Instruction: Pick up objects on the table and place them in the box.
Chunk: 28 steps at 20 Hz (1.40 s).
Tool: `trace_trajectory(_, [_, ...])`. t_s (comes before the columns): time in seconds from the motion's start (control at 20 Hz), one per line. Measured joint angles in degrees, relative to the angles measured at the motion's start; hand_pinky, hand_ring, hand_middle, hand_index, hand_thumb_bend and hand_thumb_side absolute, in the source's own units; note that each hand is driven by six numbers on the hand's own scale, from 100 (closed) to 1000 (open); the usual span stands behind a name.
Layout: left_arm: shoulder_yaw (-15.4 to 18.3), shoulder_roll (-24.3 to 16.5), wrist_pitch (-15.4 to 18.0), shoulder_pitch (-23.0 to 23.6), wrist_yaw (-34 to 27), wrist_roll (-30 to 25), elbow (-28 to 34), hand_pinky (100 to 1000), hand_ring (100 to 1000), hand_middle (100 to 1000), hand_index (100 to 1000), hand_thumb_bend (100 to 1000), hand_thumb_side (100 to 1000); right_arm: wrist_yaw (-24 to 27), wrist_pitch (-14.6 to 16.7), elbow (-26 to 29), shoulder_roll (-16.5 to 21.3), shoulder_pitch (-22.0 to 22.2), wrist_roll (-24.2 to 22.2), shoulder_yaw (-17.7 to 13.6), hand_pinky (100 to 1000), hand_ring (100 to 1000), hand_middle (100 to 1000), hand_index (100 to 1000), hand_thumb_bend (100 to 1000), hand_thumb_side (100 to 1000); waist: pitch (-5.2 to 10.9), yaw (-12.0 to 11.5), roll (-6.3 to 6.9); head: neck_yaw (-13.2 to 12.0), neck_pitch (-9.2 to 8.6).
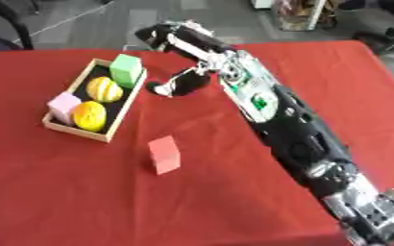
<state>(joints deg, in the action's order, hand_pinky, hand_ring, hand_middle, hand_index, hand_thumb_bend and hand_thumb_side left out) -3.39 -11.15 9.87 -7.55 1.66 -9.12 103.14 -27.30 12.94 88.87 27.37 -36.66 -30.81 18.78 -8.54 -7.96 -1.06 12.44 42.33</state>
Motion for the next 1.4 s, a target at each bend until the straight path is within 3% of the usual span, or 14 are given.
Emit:
trace_trajectory(0.15, [0.02,0.0,0.02,0.0,0.14,0.07,0.0,811,740,758,816,620,460,-2.63,2.28,1.51,0.26,2.44,-6.16,1.05,826,903,949,989,497,154,0.0,0.05,0.0,-0.2,-0.01])
trace_trajectory(0.3, [0.02,-0.01,0.01,0.01,0.22,0.09,0.0,811,740,758,816,620,460,-4.49,3.75,1.61,0.25,2.98,-9.17,1.4,826,903,949,989,497,154,0.0,0.05,0.0,-0.22,-0.01])
trace_trajectory(0.4, [0.02,-0.01,0.0,0.01,0.25,0.1,0.0,811,741,759,817,619,461,-5.06,4.23,1.62,0.25,2.98,-9.86,1.4,826,902,946,989,491,203,0.0,0.05,0.0,-0.22,-0.01])
trace_trajectory(1.0, [0.02,-0.01,0.0,0.01,0.38,0.09,0.0,812,743,760,818,617,461,-9.97,7.0,-5.76,-3.86,3.27,-11.93,5.06,807,872,905,966,473,211,0.0,-0.25,0.0,-0.13,-0.01])
trace_trajectory(1.15, [0.02,-0.01,0.0,0.01,0.38,0.09,0.0,812,744,761,818,617,461,-11.09,7.3,-7.46,-4.72,2.82,-10.79,5.1,792,846,849,940,461,207,0.0,-0.26,0.0,-0.03,-0.01])
trace_trajectory(1.4, [0.02,-0.01,0.0,0.01,0.38,0.08,0.0,812,744,761,818,615,461,-11.87,7.17,-8.44,-5.53,2.33,-6.99,4.48,733,719,634,786,398,152,0.0,-0.24,0.0,0.09,-0.01])
